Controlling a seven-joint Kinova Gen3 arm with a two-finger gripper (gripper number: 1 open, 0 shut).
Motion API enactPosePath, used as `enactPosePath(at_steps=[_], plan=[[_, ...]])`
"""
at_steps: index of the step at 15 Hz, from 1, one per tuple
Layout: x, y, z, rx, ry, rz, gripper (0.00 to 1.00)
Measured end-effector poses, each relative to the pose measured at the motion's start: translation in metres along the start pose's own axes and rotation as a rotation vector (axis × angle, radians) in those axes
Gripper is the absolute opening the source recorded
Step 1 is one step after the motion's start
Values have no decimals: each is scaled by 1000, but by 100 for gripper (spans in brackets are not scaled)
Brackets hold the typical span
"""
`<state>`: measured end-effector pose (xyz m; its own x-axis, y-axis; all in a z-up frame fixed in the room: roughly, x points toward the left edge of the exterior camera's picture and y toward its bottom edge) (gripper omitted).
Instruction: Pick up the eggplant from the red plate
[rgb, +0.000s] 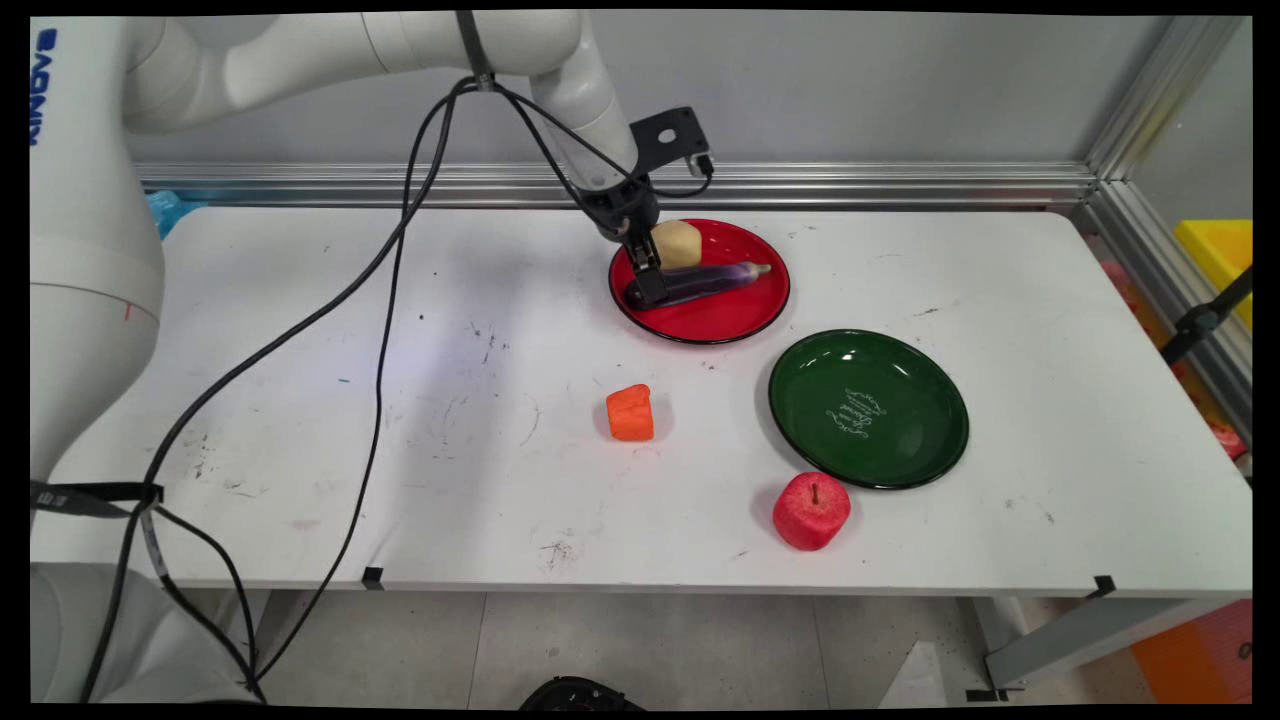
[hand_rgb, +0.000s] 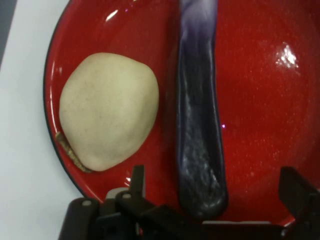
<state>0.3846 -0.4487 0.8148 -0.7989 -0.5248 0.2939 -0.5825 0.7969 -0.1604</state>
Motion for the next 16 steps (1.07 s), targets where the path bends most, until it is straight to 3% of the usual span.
enactPosePath(at_steps=[12, 13, 16], plan=[[-2, -6, 30, -32, 23, -69, 100], [-1, -6, 32, -35, 26, -70, 0], [0, -5, 36, -45, 32, -73, 0]])
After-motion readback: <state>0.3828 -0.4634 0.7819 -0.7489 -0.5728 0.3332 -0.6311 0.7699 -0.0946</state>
